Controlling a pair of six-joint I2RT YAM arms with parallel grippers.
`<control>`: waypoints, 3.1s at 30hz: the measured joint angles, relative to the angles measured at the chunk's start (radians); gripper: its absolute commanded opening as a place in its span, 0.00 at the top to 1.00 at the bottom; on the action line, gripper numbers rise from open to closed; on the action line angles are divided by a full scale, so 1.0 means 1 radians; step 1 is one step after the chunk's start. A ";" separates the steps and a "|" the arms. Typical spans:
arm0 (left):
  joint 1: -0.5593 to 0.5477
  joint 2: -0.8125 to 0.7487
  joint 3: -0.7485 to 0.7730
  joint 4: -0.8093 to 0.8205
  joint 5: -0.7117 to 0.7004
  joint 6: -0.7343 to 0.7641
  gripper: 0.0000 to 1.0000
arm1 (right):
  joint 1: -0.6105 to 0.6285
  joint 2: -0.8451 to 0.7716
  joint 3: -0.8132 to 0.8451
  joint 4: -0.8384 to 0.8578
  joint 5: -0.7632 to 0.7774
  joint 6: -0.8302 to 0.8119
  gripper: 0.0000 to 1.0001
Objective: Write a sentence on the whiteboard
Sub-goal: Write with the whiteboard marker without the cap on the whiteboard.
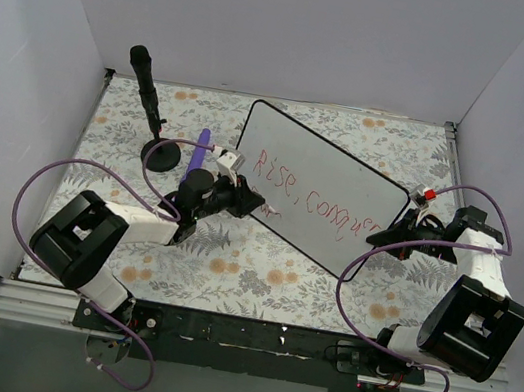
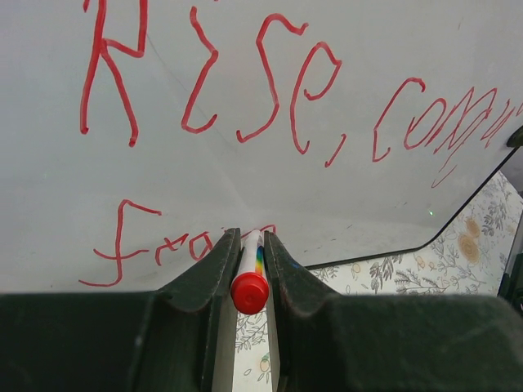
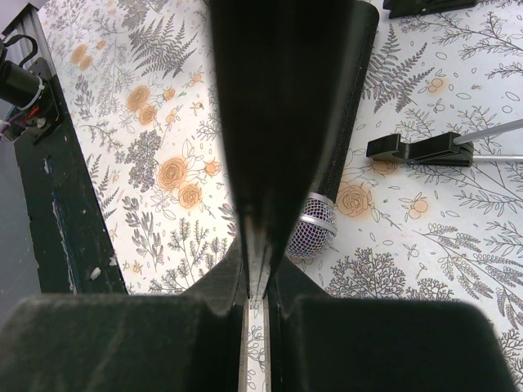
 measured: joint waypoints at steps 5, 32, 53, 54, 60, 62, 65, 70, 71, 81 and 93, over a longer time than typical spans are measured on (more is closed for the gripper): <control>0.006 0.000 -0.006 -0.002 -0.002 0.000 1.00 | 0.000 0.000 0.000 0.000 0.000 0.000 0.99; 0.010 0.065 -0.006 0.006 0.087 -0.013 1.00 | 0.000 0.000 0.000 0.000 0.000 0.000 0.99; 0.010 0.015 -0.006 -0.067 0.017 0.015 1.00 | 0.000 0.000 0.000 0.000 0.000 0.000 0.99; 0.010 0.008 -0.006 -0.066 0.018 0.016 1.00 | 0.000 0.000 0.000 0.000 0.000 0.000 0.99; 0.013 -0.099 -0.006 -0.094 0.072 0.024 1.00 | 0.000 0.000 0.000 0.000 0.000 0.000 0.99; 0.014 -0.171 -0.006 -0.134 0.086 0.034 1.00 | 0.000 0.000 0.000 0.000 0.000 0.000 0.99; 0.016 -0.289 -0.006 -0.200 0.099 0.051 1.00 | 0.000 0.000 0.000 0.000 0.000 0.000 0.99; 0.026 -0.444 0.003 -0.306 0.098 0.063 1.00 | 0.001 -0.001 0.000 0.000 0.000 0.000 0.99; 0.029 -0.466 0.007 -0.324 0.096 0.064 1.00 | 0.001 -0.002 0.000 0.000 0.000 -0.001 0.99; 0.042 -0.629 0.055 -0.504 0.031 0.102 1.00 | 0.004 -0.022 0.068 -0.059 0.034 -0.021 0.99; 0.047 -0.844 -0.007 -0.563 -0.055 0.108 1.00 | 0.010 -0.021 0.270 -0.210 0.062 -0.015 0.99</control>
